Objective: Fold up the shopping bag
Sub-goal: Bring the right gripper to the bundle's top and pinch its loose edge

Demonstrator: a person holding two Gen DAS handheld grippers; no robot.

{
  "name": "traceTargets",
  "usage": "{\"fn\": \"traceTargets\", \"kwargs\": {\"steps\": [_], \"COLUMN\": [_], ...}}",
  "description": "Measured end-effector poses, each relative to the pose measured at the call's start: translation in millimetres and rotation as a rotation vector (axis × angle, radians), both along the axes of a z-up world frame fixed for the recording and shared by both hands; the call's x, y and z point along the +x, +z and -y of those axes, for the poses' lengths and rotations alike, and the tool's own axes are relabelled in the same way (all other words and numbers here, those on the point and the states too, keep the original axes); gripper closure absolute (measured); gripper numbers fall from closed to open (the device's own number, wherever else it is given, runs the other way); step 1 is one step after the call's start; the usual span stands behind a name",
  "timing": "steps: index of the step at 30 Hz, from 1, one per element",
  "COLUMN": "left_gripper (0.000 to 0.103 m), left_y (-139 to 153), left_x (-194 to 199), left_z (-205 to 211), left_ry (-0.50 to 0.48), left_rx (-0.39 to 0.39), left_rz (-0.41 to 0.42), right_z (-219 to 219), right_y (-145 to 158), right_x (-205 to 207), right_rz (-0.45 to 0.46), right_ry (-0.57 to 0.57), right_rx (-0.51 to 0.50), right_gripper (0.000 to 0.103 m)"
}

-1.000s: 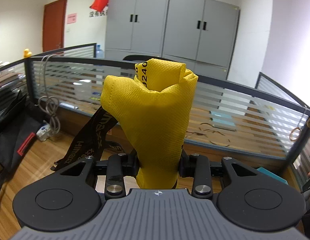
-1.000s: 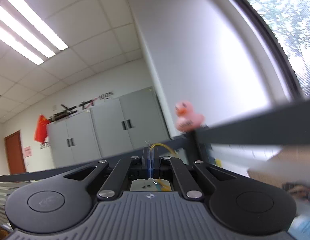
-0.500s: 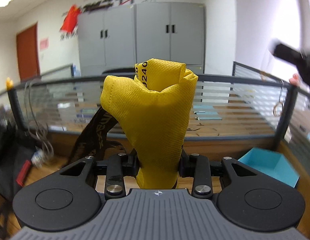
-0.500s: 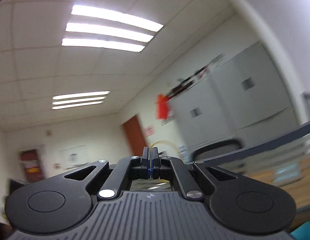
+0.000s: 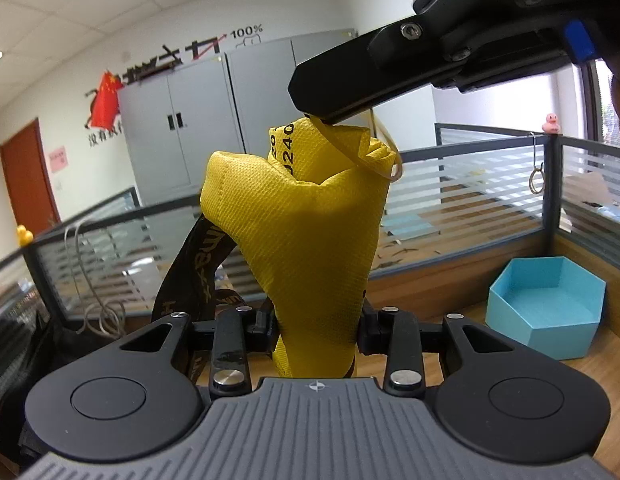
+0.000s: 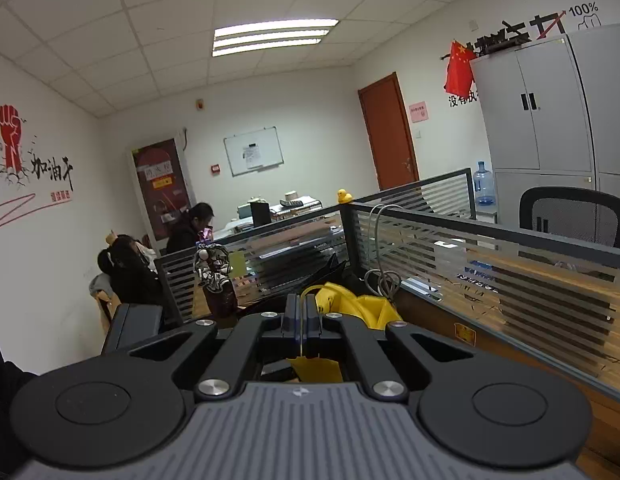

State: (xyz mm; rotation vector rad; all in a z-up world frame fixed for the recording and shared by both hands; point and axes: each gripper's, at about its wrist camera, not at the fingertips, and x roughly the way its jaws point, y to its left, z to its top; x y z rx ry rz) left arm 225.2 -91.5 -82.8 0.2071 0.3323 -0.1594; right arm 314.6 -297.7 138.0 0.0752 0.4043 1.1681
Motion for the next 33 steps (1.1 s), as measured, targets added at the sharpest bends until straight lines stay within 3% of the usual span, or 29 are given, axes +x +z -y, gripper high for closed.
{"fn": "traceTargets", "kwargs": {"steps": [4, 8, 11, 13, 15, 18, 19, 21, 23, 25, 29, 31, 33], "left_gripper": [0.065, 0.065, 0.065, 0.065, 0.065, 0.065, 0.065, 0.065, 0.065, 0.065, 0.065, 0.065, 0.065], "left_y": [-8.6, -14.5, -17.9, -20.8, -21.3, -21.7, -21.6, -20.2, -18.9, -18.3, -21.9, -28.6, -29.1], "left_x": [-4.2, 0.3, 6.2, 12.0, 17.2, 27.1, 30.3, 35.6, 39.1, 40.0, 46.3, 46.1, 49.3], "left_z": [-30.8, -63.6, -77.1, -87.5, -95.9, -109.3, -113.5, -117.9, -118.9, -115.2, -117.9, -111.9, -116.6], "left_ry": [-0.033, -0.065, -0.087, -0.103, -0.11, -0.113, -0.112, -0.114, -0.112, -0.108, -0.119, -0.137, -0.155], "left_rx": [-0.062, -0.15, -0.181, -0.193, -0.209, -0.224, -0.226, -0.225, -0.188, -0.1, -0.023, 0.116, 0.103], "left_rz": [-0.021, -0.027, -0.029, -0.019, -0.021, -0.011, -0.005, 0.0, 0.018, 0.056, 0.056, 0.087, 0.07], "right_z": [-50.5, -100.2, -106.2, -105.5, -115.8, -127.0, -129.2, -135.5, -140.0, -148.0, -159.9, -172.6, -184.2], "right_y": [20.0, 22.2, 3.3, -11.0, -10.6, -6.3, -4.9, -3.8, -4.3, -8.0, -18.3, -27.0, -34.8], "right_x": [11.1, 45.3, 58.3, 63.7, 62.4, 59.2, 57.5, 56.1, 56.2, 57.4, 56.3, 53.9, 50.6], "right_rz": [-0.161, -0.314, -0.419, -0.45, -0.425, -0.395, -0.38, -0.35, -0.351, -0.35, -0.339, -0.326, -0.288], "right_ry": [0.037, 0.051, 0.036, 0.028, 0.015, -0.005, -0.018, -0.06, -0.099, -0.15, -0.191, -0.202, -0.214], "right_rx": [-0.094, -0.142, -0.097, -0.097, -0.126, -0.155, -0.175, -0.193, -0.182, -0.165, -0.186, -0.253, -0.297], "right_gripper": [0.096, 0.062, 0.061, 0.061, 0.061, 0.08, 0.091, 0.097, 0.103, 0.103, 0.103, 0.103, 0.103]}}
